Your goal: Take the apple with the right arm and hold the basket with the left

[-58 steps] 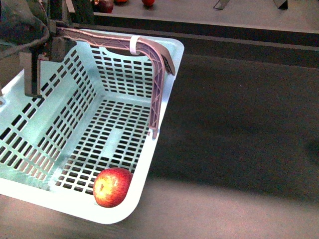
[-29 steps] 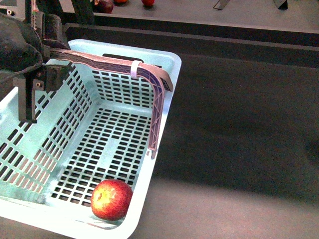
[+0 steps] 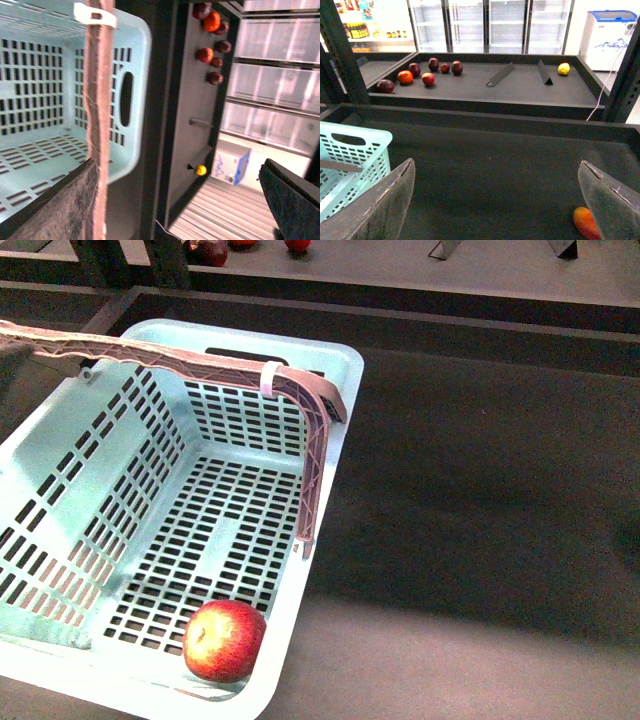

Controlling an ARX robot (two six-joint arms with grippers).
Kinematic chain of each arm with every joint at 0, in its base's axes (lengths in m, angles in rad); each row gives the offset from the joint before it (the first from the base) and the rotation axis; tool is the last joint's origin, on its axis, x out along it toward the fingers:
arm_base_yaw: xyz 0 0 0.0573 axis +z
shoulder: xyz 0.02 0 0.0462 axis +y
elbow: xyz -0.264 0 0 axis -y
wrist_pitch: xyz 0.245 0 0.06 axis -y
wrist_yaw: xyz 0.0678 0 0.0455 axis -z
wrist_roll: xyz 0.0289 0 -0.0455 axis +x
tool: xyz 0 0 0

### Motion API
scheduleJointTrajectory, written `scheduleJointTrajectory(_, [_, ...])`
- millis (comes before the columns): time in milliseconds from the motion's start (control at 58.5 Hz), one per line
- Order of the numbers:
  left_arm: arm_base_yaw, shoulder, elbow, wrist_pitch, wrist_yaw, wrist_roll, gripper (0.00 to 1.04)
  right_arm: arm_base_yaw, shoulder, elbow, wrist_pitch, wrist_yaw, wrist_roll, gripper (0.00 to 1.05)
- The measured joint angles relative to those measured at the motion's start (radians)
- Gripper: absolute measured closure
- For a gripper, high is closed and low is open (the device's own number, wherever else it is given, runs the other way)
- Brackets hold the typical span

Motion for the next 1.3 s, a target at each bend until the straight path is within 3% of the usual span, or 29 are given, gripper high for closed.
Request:
scheduleJointTrajectory(154, [-0.003, -0.005, -0.014, 0.032, -0.017, 0.047, 0.09, 0.000, 0.000, 0.000, 0.000, 0.000, 0.000, 0.09])
scheduleJointTrajectory(188, [0.006, -0.004, -0.099, 0.262, -0.032, 0.253, 0.17, 0.000, 0.000, 0.000, 0.000, 0.000, 0.000, 0.09])
scheduleJointTrajectory(205, [0.008, -0.005, -0.118, 0.307, -0.030, 0.275, 0.19, 0.000, 0.000, 0.000, 0.000, 0.000, 0.000, 0.09])
scheduleJointTrajectory(257, [0.033, -0.025, -0.234, 0.549, -0.010, 0.632, 0.30, 0.000, 0.000, 0.000, 0.000, 0.000, 0.000, 0.09])
scheduleJointTrajectory(308, [0.057, -0.056, -0.306, 0.682, 0.011, 0.880, 0.39, 0.000, 0.000, 0.000, 0.000, 0.001, 0.000, 0.09])
scheduleJointTrajectory(376, [0.089, -0.114, -0.367, 0.757, 0.037, 1.237, 0.51, 0.000, 0.000, 0.000, 0.000, 0.000, 0.000, 0.09])
scheduleJointTrajectory(462, [0.127, -0.182, -0.430, 0.765, 0.069, 1.511, 0.67, 0.000, 0.000, 0.000, 0.000, 0.000, 0.000, 0.09])
scheduleJointTrajectory(513, [0.143, -0.207, -0.461, 0.764, 0.086, 1.589, 0.76, 0.000, 0.000, 0.000, 0.000, 0.000, 0.000, 0.09])
scheduleJointTrajectory(633, [0.187, -0.291, -0.533, 0.745, 0.134, 1.683, 1.01, 0.000, 0.000, 0.000, 0.000, 0.000, 0.000, 0.09])
scheduleJointTrajectory(958, [0.268, -0.513, -0.642, 0.634, 0.209, 1.717, 1.01, 0.000, 0.000, 0.000, 0.000, 0.000, 0.000, 0.09])
scheduleJointTrajectory(1043, [0.331, -0.571, -0.660, 0.592, 0.291, 1.720, 1.01, 0.000, 0.000, 0.000, 0.000, 0.000, 0.000, 0.09])
scheduleJointTrajectory(1300, [0.360, -0.689, -0.715, 0.535, 0.300, 1.722, 1.01, 0.000, 0.000, 0.000, 0.000, 0.000, 0.000, 0.09])
